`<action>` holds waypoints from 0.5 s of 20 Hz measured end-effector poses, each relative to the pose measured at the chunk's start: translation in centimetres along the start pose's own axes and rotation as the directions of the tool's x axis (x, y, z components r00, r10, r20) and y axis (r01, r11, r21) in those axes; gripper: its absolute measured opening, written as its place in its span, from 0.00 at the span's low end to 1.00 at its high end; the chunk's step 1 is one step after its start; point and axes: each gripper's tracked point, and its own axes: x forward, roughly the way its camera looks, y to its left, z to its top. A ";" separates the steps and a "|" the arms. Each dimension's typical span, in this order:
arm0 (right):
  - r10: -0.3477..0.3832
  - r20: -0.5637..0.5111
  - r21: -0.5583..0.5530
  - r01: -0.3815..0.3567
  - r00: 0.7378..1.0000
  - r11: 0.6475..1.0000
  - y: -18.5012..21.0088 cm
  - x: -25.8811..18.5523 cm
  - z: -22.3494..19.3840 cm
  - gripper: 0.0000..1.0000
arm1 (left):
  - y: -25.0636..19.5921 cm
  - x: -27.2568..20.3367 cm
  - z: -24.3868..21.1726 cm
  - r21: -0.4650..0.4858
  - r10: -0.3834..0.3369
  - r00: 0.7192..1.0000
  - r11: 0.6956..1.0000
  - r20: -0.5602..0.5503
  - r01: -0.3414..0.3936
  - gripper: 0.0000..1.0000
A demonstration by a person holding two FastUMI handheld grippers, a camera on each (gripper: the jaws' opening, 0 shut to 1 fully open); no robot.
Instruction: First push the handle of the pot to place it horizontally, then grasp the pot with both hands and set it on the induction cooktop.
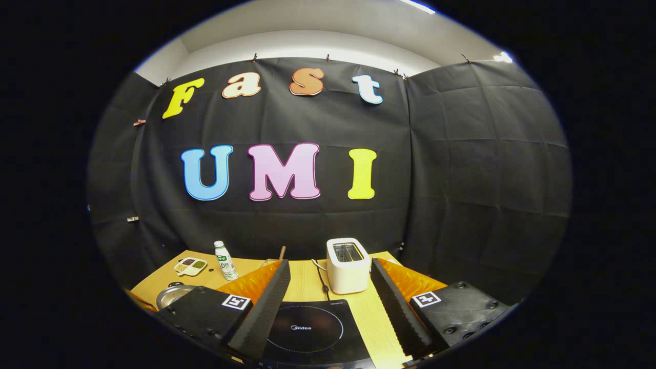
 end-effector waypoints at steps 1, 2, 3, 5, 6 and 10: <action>0.004 -0.006 0.004 -0.004 1.000 1.000 -0.4 0.5 -0.2 0.98 | -0.5 0.8 -0.8 0.009 -0.007 1.000 1.000 -0.029 0.007 0.05; 0.007 -0.011 0.007 -0.007 1.000 1.000 -0.7 0.8 -0.4 0.98 | -0.9 1.5 -1.7 0.016 -0.011 0.998 1.000 -0.056 0.012 0.05; 0.009 -0.016 0.011 -0.009 1.000 1.000 -1.1 1.3 -0.6 0.98 | -1.3 2.2 -2.6 0.021 -0.016 0.996 1.000 -0.084 0.017 0.05; 0.016 -0.026 0.018 -0.015 1.000 1.000 -1.5 1.8 -0.9 0.99 | -1.9 3.4 -4.4 0.034 -0.026 0.990 0.999 -0.136 0.031 0.05; 0.018 -0.029 0.020 -0.017 0.999 1.000 -1.9 2.1 -1.1 0.99 | -2.2 3.9 -5.0 0.036 -0.032 0.987 0.999 -0.160 0.038 0.05; 0.021 -0.066 0.035 -0.019 0.998 0.999 -3.1 2.7 -2.6 0.98 | -3.1 5.5 -6.8 0.016 -0.059 0.970 0.998 -0.234 0.065 0.05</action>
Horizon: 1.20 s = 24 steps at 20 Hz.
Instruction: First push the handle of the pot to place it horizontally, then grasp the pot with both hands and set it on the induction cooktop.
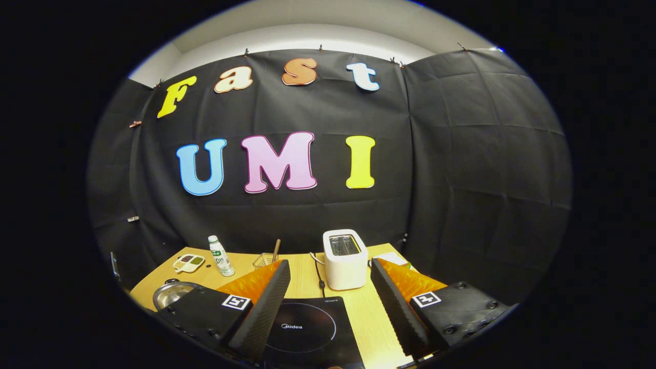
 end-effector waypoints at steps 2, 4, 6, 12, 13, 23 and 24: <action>-0.011 -0.013 0.018 0.011 1.000 1.000 -0.9 0.3 -0.4 0.98 | -0.1 1.2 -0.4 -0.005 -0.008 1.000 1.000 -0.029 0.008 0.05; -0.016 -0.023 0.022 0.016 1.000 1.000 -1.3 0.3 -0.8 0.99 | -0.1 2.5 -0.5 -0.008 -0.015 0.998 1.000 -0.053 0.015 0.05; -0.013 -0.032 0.021 0.014 0.999 1.000 -1.6 0.0 -1.1 0.99 | -0.6 3.6 -0.6 -0.011 -0.034 0.996 0.999 -0.077 0.033 0.05; -0.009 -0.062 0.014 0.010 0.998 1.000 -1.6 -0.3 -2.0 0.99 | -1.2 5.6 0.2 0.024 -0.043 0.994 0.999 -0.101 0.046 0.05; -0.010 -0.065 0.012 0.010 0.998 1.000 -1.7 -0.3 -2.0 0.99 | -1.4 5.8 0.5 0.027 -0.044 0.994 0.999 -0.104 0.048 0.05; -0.021 -0.068 0.014 0.022 0.997 1.000 -2.4 -0.9 -2.6 0.99 | -2.4 8.6 3.8 -0.030 -0.063 0.995 0.998 -0.076 0.061 0.04; -0.023 -0.068 0.013 0.024 0.997 1.000 -2.5 -0.9 -2.7 0.99 | -2.4 8.9 4.2 -0.041 -0.065 0.995 0.997 -0.075 0.062 0.04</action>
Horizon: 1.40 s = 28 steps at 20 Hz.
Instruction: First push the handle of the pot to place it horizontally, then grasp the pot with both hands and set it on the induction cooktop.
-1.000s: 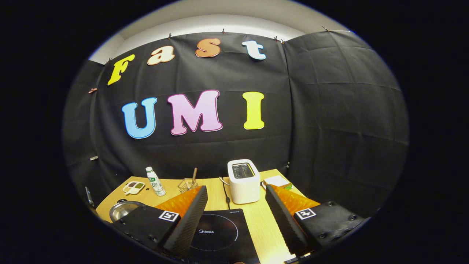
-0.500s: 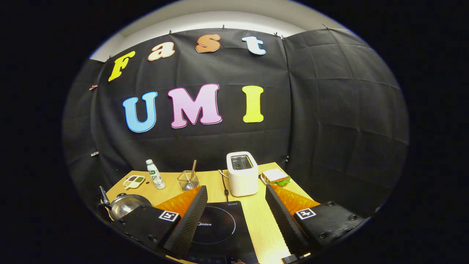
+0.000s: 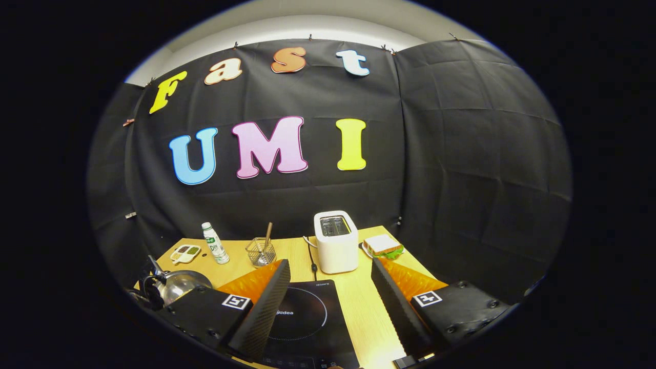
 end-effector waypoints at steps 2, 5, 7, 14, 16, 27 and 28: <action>-0.002 0.001 -0.001 0.002 1.000 1.000 -0.3 -0.4 -0.1 0.99 | -0.1 0.5 0.6 -0.013 -0.002 1.000 1.000 0.001 0.002 0.05; -0.002 0.001 -0.001 0.002 1.000 1.000 -0.2 -0.3 0.0 0.99 | 0.0 1.1 1.6 -0.012 0.003 1.000 1.000 0.010 -0.003 0.05; 0.004 0.003 0.000 -0.004 1.000 1.000 -0.2 -0.1 0.1 0.99 | 0.1 1.6 2.4 -0.025 0.012 1.000 1.000 0.016 -0.011 0.05; 0.087 -0.015 -0.008 -0.087 0.996 0.996 0.5 1.4 -0.3 0.99 | 0.9 2.4 4.7 -0.104 0.059 0.998 0.993 0.039 -0.054 0.05; 0.118 -0.016 -0.012 -0.119 0.993 0.993 0.3 2.0 -0.2 0.99 | 1.0 2.6 5.3 -0.133 0.076 0.996 0.989 0.042 -0.070 0.05; 0.195 -0.058 -0.029 -0.197 0.979 0.980 -2.1 4.0 -1.7 0.99 | 1.7 3.9 7.6 -0.295 0.146 0.987 0.948 0.074 -0.118 0.05; 0.191 -0.066 -0.032 -0.194 0.979 0.981 -1.9 3.8 -2.0 0.99 | 1.6 3.6 7.6 -0.299 0.142 0.986 0.948 0.082 -0.111 0.05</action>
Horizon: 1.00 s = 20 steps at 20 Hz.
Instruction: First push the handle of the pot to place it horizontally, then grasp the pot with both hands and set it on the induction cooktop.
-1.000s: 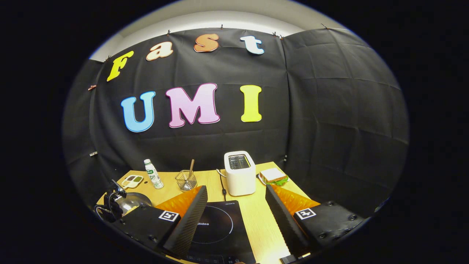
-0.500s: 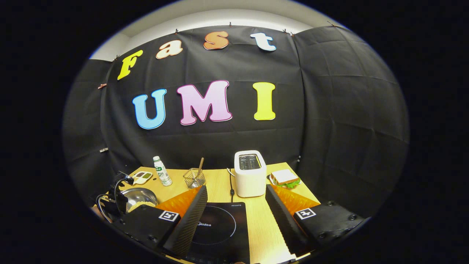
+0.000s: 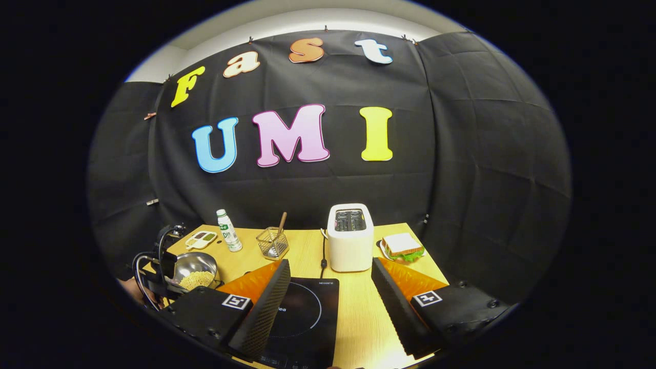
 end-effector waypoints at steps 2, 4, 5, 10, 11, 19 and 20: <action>-0.002 -0.013 0.009 0.003 1.000 1.000 0.8 -0.3 -0.3 0.99 | -0.7 -1.2 0.0 -0.014 -0.045 0.999 0.999 0.027 0.046 0.05; 0.001 -0.028 0.019 0.000 1.000 1.000 2.3 -0.4 -0.7 0.99 | -0.7 -3.1 -0.4 -0.015 -0.074 0.996 0.997 0.054 0.075 0.05; 0.002 -0.045 0.018 -0.001 0.999 1.000 3.2 -0.4 -1.1 0.99 | -0.6 -4.2 -0.4 -0.016 -0.085 0.994 0.996 0.072 0.087 0.05; 0.008 -0.067 -0.006 -0.008 0.998 1.000 7.6 -0.2 -1.5 0.99 | 2.5 -10.2 1.5 -0.007 -0.109 0.971 0.994 0.211 0.113 0.25; 0.023 -0.075 0.003 -0.023 0.997 1.000 8.9 0.0 -1.7 0.99 | 3.7 -11.3 2.0 -0.002 -0.103 0.966 0.994 0.238 0.107 0.48; 0.149 -0.226 0.058 -0.140 0.963 0.988 21.2 2.5 -5.7 0.99 | 16.8 -16.4 4.7 -0.009 0.023 0.927 1.000 0.375 -0.021 0.95; 0.164 -0.244 0.052 -0.156 0.956 0.986 22.8 2.9 -6.3 0.99 | 18.6 -16.7 4.6 -0.018 0.045 0.926 0.999 0.375 -0.041 0.95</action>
